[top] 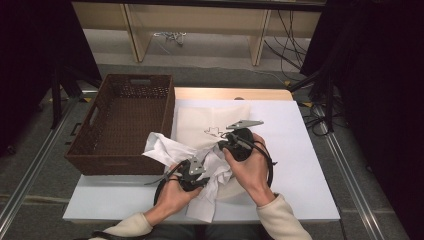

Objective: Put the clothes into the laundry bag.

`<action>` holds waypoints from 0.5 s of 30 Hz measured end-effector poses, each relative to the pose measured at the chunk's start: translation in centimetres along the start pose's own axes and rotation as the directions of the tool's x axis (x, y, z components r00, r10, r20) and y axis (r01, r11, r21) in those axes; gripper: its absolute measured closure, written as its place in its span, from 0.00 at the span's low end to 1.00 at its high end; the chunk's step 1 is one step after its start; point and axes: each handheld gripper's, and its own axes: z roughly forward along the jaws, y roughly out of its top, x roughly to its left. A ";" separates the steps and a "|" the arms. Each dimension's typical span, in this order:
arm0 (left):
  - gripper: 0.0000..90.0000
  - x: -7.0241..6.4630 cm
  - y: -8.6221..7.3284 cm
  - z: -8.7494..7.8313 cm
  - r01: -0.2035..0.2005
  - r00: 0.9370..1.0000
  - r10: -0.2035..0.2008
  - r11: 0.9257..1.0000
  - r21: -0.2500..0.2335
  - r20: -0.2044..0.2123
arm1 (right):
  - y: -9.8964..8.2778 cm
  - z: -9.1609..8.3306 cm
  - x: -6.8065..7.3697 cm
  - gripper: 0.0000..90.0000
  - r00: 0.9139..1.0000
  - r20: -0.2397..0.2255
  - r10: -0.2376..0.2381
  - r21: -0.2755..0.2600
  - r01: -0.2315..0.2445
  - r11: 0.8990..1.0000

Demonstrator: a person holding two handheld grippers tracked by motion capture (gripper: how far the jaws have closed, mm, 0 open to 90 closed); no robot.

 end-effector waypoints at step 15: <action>0.91 0.3 0.3 -1.1 0.079 0.996 -0.072 0.990 -0.113 0.062 | -0.1 0.1 0.0 0.98 1.000 -0.012 0.009 -0.006 -0.009 1.000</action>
